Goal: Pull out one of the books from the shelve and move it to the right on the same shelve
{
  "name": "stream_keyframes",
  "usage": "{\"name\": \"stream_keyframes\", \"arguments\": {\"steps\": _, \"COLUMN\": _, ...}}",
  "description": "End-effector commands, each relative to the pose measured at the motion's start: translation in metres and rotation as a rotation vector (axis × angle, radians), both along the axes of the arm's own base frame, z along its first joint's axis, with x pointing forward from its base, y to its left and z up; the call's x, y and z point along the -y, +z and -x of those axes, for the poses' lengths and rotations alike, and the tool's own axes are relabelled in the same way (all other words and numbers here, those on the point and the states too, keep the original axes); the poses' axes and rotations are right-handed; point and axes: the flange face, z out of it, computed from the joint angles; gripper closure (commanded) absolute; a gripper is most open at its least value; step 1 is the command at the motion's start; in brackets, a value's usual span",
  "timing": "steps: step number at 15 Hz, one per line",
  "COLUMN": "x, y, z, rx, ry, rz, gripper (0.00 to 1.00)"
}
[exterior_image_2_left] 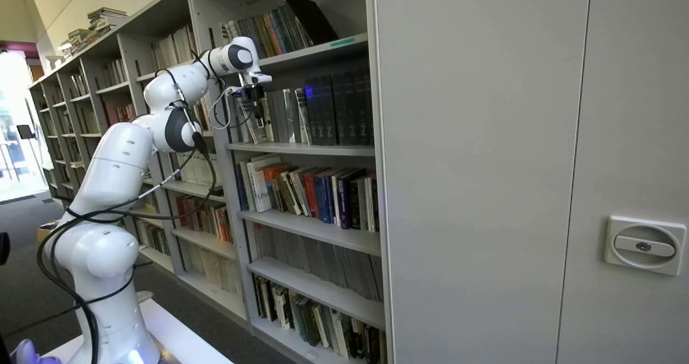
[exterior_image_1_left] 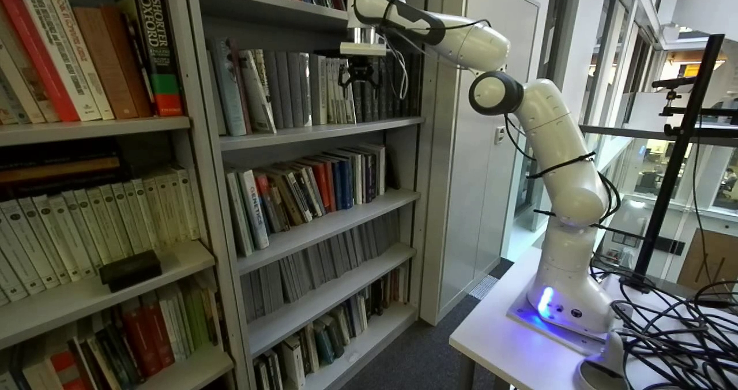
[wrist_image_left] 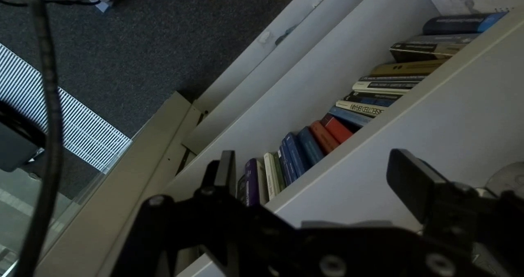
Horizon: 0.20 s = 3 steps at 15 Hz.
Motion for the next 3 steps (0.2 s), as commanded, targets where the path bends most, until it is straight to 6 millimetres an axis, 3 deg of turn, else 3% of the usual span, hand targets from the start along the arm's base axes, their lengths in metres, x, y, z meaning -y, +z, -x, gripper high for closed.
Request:
{"name": "stream_keyframes", "arguments": {"steps": 1, "x": 0.0000, "y": 0.0000, "z": 0.0000, "rx": 0.000, "ry": 0.000, "rz": 0.000, "gripper": 0.00}}
{"name": "stream_keyframes", "arguments": {"steps": 3, "x": 0.0001, "y": 0.0000, "z": 0.0000, "rx": 0.000, "ry": 0.000, "rz": 0.000, "gripper": 0.00}}
